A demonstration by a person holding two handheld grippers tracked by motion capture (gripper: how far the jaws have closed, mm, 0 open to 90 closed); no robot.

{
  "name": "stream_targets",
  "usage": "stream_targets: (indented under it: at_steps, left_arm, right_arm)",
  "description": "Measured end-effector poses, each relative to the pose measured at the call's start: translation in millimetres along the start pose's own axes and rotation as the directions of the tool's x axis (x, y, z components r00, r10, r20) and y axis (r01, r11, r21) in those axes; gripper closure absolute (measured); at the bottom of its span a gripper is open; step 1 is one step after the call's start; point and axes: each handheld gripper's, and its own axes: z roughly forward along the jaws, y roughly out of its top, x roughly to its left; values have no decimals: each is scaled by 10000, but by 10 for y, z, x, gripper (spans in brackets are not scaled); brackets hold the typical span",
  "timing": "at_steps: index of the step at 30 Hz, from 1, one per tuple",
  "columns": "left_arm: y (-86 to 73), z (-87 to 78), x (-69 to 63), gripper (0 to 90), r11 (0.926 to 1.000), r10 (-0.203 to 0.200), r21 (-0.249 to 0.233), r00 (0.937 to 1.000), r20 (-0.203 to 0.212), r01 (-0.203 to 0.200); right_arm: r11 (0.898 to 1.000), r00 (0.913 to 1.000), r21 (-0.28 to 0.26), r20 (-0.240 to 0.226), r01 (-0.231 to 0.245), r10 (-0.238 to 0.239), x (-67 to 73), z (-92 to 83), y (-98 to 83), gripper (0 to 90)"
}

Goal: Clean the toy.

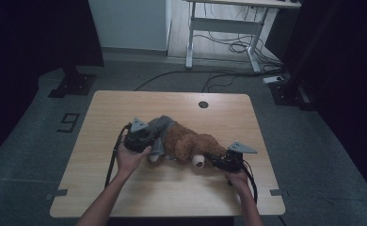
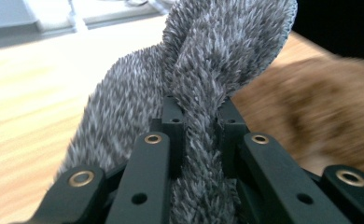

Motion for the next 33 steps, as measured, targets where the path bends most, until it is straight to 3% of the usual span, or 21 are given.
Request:
stream_targets:
  at_steps: [5,9,11,14,19,22,29,33]
  left_arm:
    - [163,259,-393,776,9972,696,232,9963,514,-708]
    - [163,530,-565,775,9937,770,744,9930,890,-838]
    - [124,620,-593,775,9912,898,906,9928,789,-969]
    - [90,614,-501,775,9950,538,793,9949,856,-606]
    - [5,462,-378,775,9889,1311,702,9914,33,-1310]
    - [-54,361,-291,775,9866,1509,679,9879,-371,-1482]
    - [-292,118,164,775,9973,446,620,9958,-798,-397]
    - [-334,9,220,775,9986,153,511,9971,-740,-115]
  right_arm:
    - [10000,10000,8,37,21,-21,11,-3,-3,436]
    - [10000,10000,-4,20,11,-11,4,-3,-3,436]
    - [10000,10000,7,24,-5,5,2,-5,-3,435]
    - [10000,10000,-7,10,-7,7,-5,-2,-5,435]
    - [9999,9999,8,24,114,-114,10,0,-4,435]
    - [9999,9999,16,27,118,-118,14,-3,-4,435]
    - [9999,9999,8,2,110,-110,10,0,-5,436]
    - [9999,9999,1,-7,120,-120,13,1,-5,435]
